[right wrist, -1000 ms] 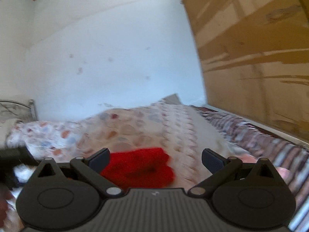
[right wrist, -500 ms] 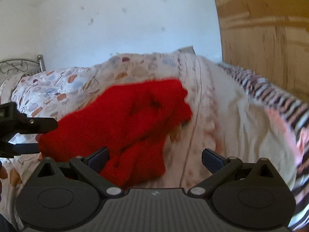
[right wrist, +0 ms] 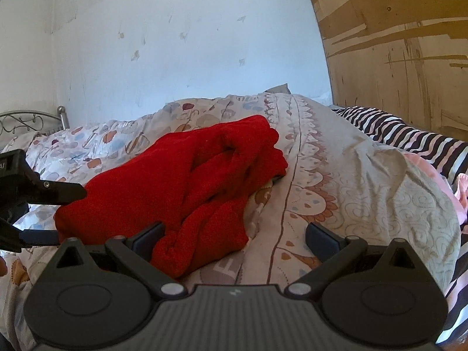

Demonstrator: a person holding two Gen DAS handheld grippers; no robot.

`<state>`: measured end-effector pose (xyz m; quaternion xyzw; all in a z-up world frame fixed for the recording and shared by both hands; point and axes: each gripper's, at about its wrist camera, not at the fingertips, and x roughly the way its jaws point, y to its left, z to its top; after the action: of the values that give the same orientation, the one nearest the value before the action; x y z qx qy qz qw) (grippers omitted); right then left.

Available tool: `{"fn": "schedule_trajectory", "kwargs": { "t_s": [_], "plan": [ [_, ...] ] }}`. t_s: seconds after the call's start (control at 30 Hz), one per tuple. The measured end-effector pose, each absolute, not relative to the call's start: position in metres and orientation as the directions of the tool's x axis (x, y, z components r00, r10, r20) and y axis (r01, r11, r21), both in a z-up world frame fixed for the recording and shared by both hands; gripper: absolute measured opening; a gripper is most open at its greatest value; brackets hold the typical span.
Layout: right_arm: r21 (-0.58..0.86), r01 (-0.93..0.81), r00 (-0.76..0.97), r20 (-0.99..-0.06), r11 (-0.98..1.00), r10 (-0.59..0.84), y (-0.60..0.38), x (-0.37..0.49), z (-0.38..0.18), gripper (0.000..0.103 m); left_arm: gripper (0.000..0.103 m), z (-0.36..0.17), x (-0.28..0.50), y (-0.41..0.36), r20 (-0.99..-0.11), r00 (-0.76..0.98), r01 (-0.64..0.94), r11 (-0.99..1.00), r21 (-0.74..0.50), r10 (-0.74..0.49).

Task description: Fold small clothes

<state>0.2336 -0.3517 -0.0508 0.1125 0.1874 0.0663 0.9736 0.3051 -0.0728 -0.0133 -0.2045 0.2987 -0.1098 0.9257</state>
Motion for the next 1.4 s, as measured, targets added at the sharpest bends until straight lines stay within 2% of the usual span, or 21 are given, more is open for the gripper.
{"fn": "schedule_trajectory", "kwargs": {
  "t_s": [0.3, 0.47, 0.7, 0.93, 1.0, 1.13, 1.4],
  "plan": [
    [0.273, -0.079, 0.919, -0.352, 0.959, 0.176, -0.359, 0.221, -0.041, 0.103, 0.102, -0.013, 0.302, -0.070, -0.513, 0.798, 0.064, 0.890, -0.451, -0.317],
    [0.233, -0.037, 0.956, -0.274, 0.972, 0.102, -0.363, 0.205, -0.026, 0.103, 0.102, -0.014, 0.300, -0.067, -0.508, 0.801, 0.053, 0.883, -0.467, -0.317],
    [0.258, 0.021, 0.944, -0.323, 0.966, 0.066, -0.370, 0.209, -0.029, 0.103, 0.102, -0.015, 0.300, -0.066, -0.504, 0.802, 0.052, 0.879, -0.473, -0.319],
    [0.316, 0.025, 0.954, -0.292, 0.948, 0.072, -0.386, 0.227, -0.013, 0.103, 0.102, -0.016, 0.300, -0.066, -0.502, 0.802, 0.051, 0.876, -0.480, -0.323],
    [0.334, 0.054, 0.946, -0.319, 0.941, 0.059, -0.389, 0.245, -0.006, 0.103, 0.102, -0.017, 0.300, -0.065, -0.500, 0.803, 0.053, 0.874, -0.483, -0.325],
    [0.427, 0.075, 0.927, -0.363, 0.901, 0.095, -0.394, 0.279, 0.000, 0.103, 0.102, -0.018, 0.301, -0.063, -0.500, 0.800, 0.061, 0.874, -0.482, -0.331],
    [0.656, 0.022, 0.915, -0.317, 0.755, 0.249, -0.404, 0.316, -0.023, 0.103, 0.102, -0.014, 0.302, -0.065, -0.520, 0.796, 0.089, 0.910, -0.404, -0.309]
  ]
}}
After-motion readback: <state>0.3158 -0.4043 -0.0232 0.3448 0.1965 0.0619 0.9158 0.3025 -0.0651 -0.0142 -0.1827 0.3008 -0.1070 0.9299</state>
